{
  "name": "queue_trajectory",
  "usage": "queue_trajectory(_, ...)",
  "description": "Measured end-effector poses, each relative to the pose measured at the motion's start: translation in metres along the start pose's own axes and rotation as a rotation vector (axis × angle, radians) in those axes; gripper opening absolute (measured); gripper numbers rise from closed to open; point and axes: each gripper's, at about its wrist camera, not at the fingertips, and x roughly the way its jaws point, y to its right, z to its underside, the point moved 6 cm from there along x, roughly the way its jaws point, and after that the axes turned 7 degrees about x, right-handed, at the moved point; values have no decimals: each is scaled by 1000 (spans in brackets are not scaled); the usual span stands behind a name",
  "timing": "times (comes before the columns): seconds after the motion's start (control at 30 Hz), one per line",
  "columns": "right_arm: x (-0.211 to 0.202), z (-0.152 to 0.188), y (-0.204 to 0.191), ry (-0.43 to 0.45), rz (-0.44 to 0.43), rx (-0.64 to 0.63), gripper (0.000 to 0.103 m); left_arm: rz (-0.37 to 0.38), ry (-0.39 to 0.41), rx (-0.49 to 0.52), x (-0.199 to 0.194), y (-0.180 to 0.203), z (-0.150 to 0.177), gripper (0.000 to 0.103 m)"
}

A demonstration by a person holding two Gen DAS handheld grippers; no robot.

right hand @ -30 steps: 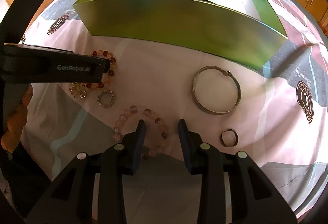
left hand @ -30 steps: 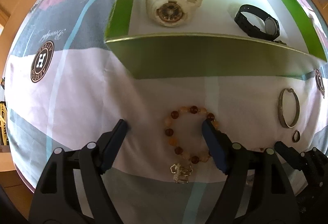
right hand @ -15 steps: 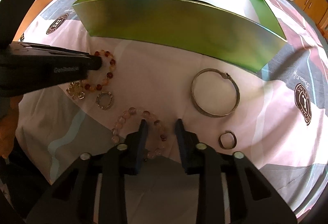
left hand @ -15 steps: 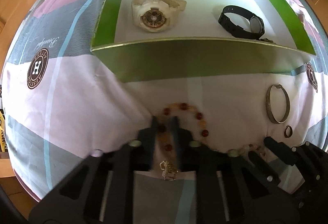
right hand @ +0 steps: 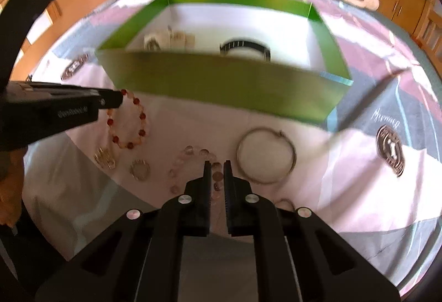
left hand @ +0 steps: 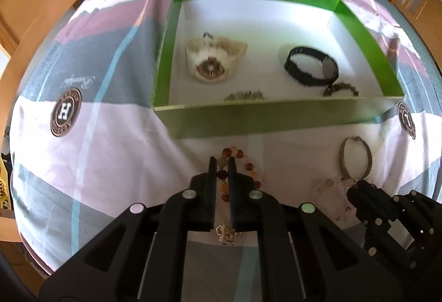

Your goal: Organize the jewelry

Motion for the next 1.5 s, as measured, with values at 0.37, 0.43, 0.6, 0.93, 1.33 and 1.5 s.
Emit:
queue_trajectory(0.37,-7,-10,6,48,-7,40,8,-81,112,16,-8,-23,-14,8)
queue_trajectory(0.43,-6,-9,6,47,-6,36,8,-84,115,22,-10,-21,-14,8)
queue_trajectory(0.6,-6,-10,6,53,-3,42,8,-92,132,27,-12,-20,-14,8)
queue_trajectory(0.93,-6,-10,7,58,-5,51,8,-88,170,31,-21,-21,-16,8)
queue_trajectory(1.33,-9,-11,9,72,-4,66,8,-83,208,18,-34,-26,-20,7)
queue_trajectory(1.5,-14,-14,11,94,-10,77,8,-83,244,-8,-44,-38,-26,7)
